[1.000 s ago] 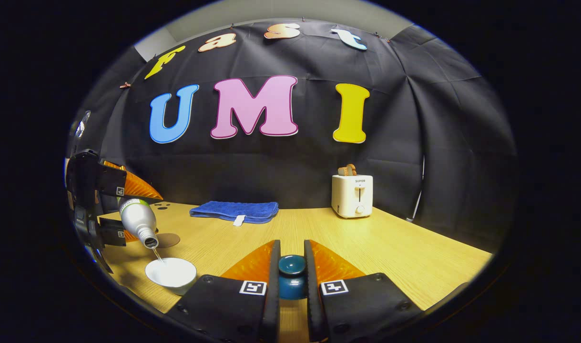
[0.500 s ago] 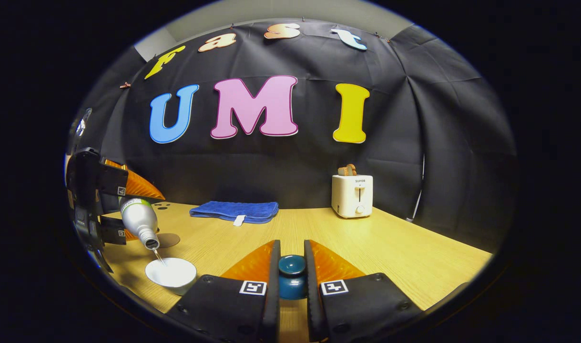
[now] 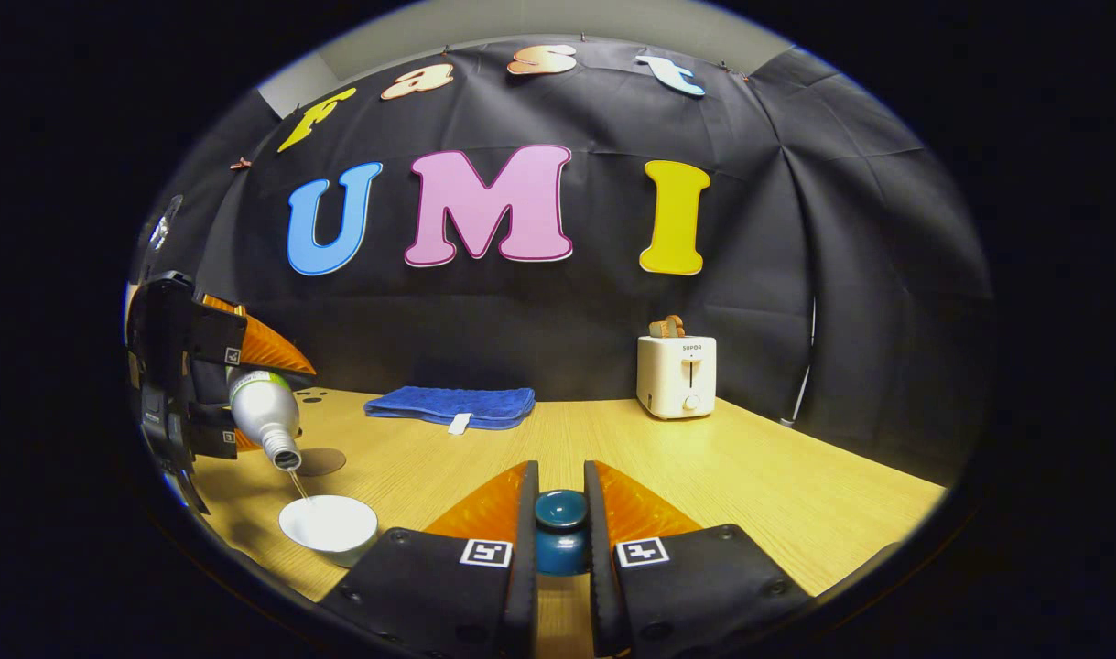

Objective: Open the teacup lid with one hand, grasp the water bottle and pour water into the teacup with the other hand; after pouring, place the water bottle on the coaster and then close the teacup lid.

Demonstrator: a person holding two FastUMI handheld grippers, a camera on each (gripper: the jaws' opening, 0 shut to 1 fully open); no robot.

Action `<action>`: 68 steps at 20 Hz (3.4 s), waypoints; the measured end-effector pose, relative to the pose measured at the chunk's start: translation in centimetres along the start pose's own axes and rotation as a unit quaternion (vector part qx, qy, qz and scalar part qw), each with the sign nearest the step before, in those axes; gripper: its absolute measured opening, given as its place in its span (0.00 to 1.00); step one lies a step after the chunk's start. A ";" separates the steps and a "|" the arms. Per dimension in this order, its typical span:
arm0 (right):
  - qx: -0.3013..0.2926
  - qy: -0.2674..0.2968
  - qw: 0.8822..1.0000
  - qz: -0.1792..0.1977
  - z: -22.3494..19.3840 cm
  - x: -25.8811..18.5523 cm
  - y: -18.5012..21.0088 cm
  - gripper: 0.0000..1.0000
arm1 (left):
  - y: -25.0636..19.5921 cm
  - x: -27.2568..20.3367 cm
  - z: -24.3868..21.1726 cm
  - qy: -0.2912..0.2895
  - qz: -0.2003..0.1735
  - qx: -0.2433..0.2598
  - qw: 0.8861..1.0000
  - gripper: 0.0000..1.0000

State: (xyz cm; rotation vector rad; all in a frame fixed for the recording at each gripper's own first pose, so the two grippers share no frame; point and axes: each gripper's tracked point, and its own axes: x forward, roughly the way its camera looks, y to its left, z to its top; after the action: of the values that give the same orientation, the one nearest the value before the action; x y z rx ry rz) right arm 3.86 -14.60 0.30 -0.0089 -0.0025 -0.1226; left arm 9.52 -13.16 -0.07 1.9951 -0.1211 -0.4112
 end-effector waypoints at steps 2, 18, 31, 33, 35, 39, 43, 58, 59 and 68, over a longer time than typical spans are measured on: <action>0.000 0.000 1.000 0.000 0.0 0.0 -0.1 0.27 | 0.3 0.1 -0.3 0.002 0.000 0.007 1.000 0.82; 0.000 0.000 1.000 0.000 0.0 0.0 -0.1 0.27 | 2.1 0.1 -0.3 0.012 -0.012 0.087 0.996 0.83; 0.000 0.000 1.000 0.001 0.0 0.1 -0.1 0.27 | 2.7 0.2 -0.1 0.011 -0.018 0.113 0.993 0.83; 0.000 0.000 1.000 0.001 0.0 0.1 -0.1 0.27 | 3.0 0.2 -0.3 0.013 -0.017 0.115 0.993 0.83; 0.000 0.000 1.000 0.001 0.0 0.1 -0.1 0.27 | 3.1 0.2 -0.3 0.014 -0.015 0.116 0.993 0.83; 0.000 0.000 1.000 0.001 0.0 0.1 -0.1 0.27 | 3.4 0.1 0.0 0.012 -0.009 0.118 0.993 0.83; 0.000 0.000 1.000 0.002 0.0 0.1 -0.1 0.27 | 3.6 -0.1 0.1 0.012 -0.008 0.119 0.993 0.83; 0.000 0.000 1.000 0.006 0.0 0.1 0.0 0.27 | 3.8 -0.6 0.9 0.000 0.005 0.117 0.993 0.83; 0.000 0.000 1.000 0.006 0.0 0.1 0.0 0.27 | 3.8 -0.8 0.9 -0.005 0.007 0.111 0.994 0.83; 0.000 0.000 1.000 0.001 -0.1 0.1 -0.1 0.27 | 7.5 -1.7 -0.9 -0.035 0.139 -0.236 0.961 0.82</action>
State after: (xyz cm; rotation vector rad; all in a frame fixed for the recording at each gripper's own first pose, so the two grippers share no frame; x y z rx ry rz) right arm 3.96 -14.75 0.21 -0.0093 -0.0023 -0.1202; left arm 8.99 -15.31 7.31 1.4682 -0.3145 -0.2934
